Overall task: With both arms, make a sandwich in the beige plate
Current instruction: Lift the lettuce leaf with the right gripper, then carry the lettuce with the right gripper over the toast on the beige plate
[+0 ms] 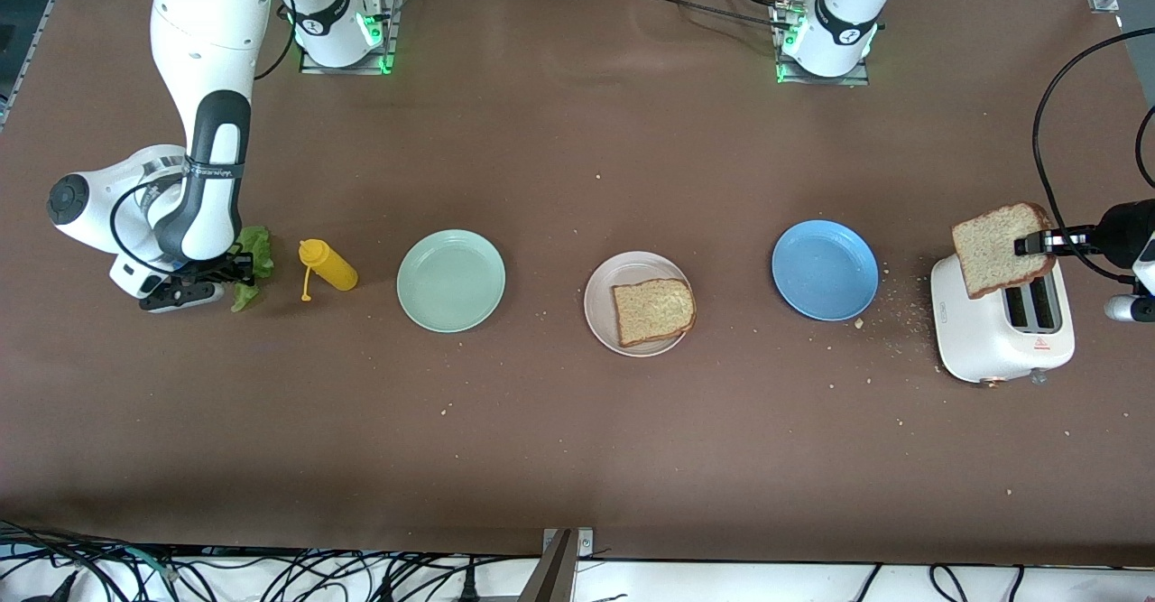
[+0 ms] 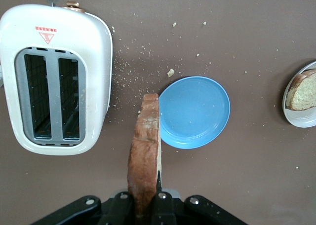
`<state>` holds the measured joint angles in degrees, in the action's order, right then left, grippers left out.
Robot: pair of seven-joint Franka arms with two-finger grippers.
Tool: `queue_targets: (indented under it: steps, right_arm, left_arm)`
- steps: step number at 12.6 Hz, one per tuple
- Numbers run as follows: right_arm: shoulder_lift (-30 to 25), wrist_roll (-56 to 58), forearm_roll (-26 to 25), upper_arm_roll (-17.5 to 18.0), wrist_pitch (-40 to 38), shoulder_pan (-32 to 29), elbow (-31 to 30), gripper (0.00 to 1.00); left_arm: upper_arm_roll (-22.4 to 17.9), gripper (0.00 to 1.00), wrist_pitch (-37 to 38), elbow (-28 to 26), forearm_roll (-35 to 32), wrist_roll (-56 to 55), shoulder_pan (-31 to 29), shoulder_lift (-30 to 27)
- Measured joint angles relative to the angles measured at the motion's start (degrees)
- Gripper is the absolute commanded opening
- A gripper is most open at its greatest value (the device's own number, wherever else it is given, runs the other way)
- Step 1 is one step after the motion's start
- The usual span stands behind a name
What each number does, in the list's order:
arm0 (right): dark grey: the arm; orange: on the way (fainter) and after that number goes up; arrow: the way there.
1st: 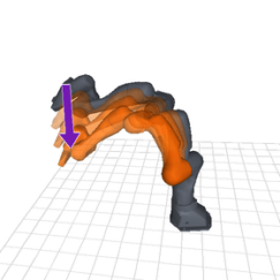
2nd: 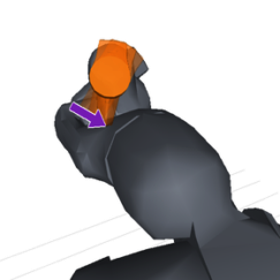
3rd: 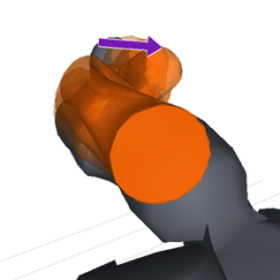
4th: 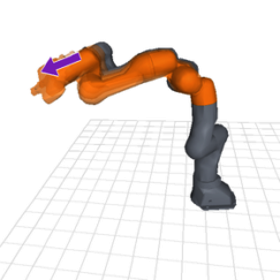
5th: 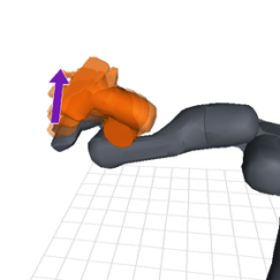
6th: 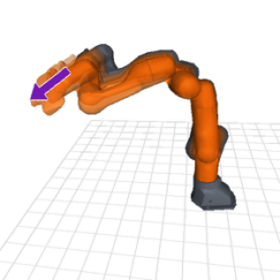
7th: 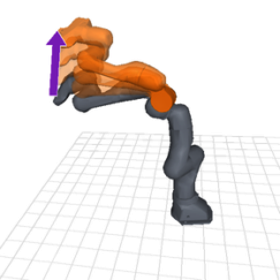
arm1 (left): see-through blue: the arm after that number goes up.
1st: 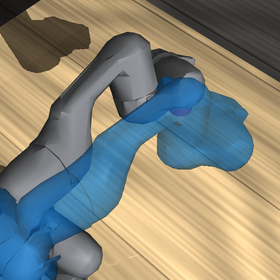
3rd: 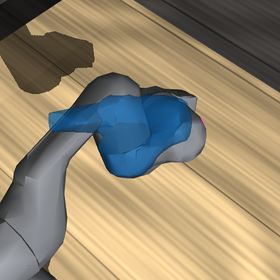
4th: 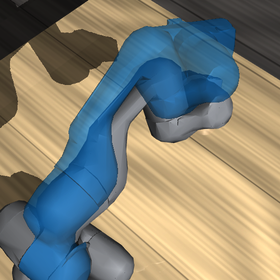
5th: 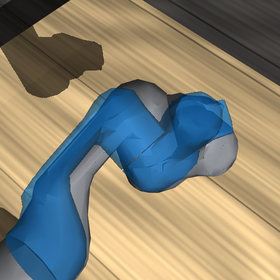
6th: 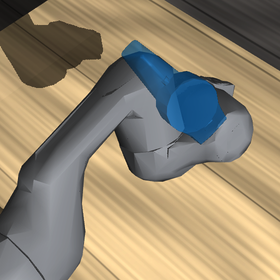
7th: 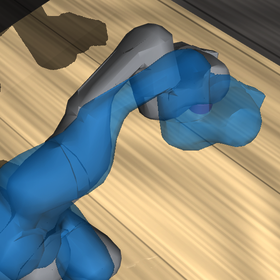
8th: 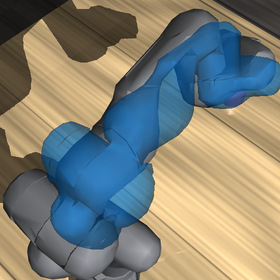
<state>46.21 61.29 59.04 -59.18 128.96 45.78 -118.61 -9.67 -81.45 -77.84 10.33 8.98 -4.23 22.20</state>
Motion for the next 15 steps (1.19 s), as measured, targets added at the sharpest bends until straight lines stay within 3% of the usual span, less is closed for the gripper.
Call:
queue_targets:
  steps: [2,4,7,9,12,15]
  right_arm:
    - [0.03,0.09,-1.88,-3.36,-0.5,2.04,0.99,0.0]
    - [0.05,-0.51,-5.21,-7.59,-6.25,3.7,3.78,0.0]
    - [-0.08,-8.86,-11.92,-13.81,-23.36,3.96,13.53,0.0]
    - [-0.15,-17.6,-13.39,-16.37,-35.69,4.02,21.71,0.0]
    - [-0.25,-34.72,-12.35,-17.55,-49.92,4.37,32.98,0.0]
    - [-0.23,-56.07,-1.57,-17.53,-55.69,5.32,41.18,0.0]
  left_arm:
    - [0.0,0.0,0.0,0.0,0.0,0.0,0.0,0.0]
    - [0.0,0.0,0.0,0.0,0.0,0.0,0.0,0.0]
    - [0.0,0.0,0.0,0.0,0.01,0.0,0.0,0.01]
    - [0.01,0.0,0.0,0.0,0.01,0.0,0.0,0.01]
    - [0.01,0.0,0.0,0.0,0.01,0.0,0.0,0.01]
    - [0.01,0.0,0.01,0.0,0.01,-0.47,0.01,0.01]
